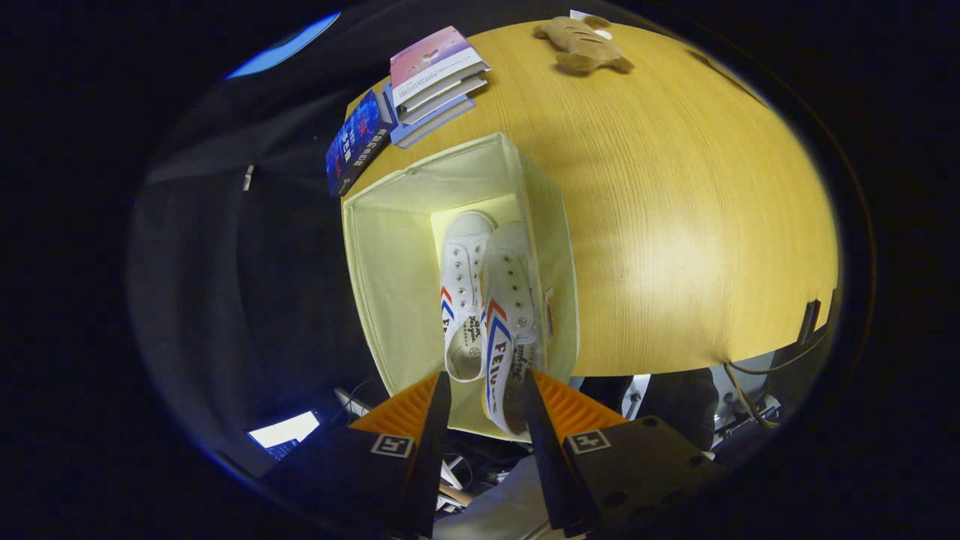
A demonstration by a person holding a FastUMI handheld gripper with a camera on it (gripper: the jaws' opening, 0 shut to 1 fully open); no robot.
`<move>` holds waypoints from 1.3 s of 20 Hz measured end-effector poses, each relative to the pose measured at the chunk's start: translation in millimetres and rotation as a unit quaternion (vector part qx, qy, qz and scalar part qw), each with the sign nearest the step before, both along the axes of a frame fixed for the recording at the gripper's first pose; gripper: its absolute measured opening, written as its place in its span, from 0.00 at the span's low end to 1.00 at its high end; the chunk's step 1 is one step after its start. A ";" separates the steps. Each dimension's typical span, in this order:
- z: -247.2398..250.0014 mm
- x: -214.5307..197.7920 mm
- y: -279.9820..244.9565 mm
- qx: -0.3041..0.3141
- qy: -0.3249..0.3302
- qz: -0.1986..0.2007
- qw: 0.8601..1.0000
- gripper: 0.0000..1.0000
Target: Open the storage box then place both shoes into the box .Put the left shoe in first, then the right shoe, with the right side of both shoes facing outward in a uniform manner.
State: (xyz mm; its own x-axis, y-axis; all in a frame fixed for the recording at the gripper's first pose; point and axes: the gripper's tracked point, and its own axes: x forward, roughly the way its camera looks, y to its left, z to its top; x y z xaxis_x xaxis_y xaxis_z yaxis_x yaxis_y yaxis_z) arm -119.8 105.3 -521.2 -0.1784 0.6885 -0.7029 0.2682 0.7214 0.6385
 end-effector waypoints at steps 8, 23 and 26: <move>6.3 -6.8 -47.3 0.017 -0.054 -0.026 0.998 0.98; 16.8 25.8 -205.6 -0.108 -0.287 -0.142 0.941 0.99; 19.2 39.1 -239.2 -0.152 -0.352 -0.155 0.911 0.99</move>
State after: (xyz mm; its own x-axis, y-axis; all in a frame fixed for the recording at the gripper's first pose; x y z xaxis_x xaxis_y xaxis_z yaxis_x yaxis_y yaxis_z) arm -80.7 -133.8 -502.1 0.5595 0.3834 -0.7348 0.0913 0.8526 0.5145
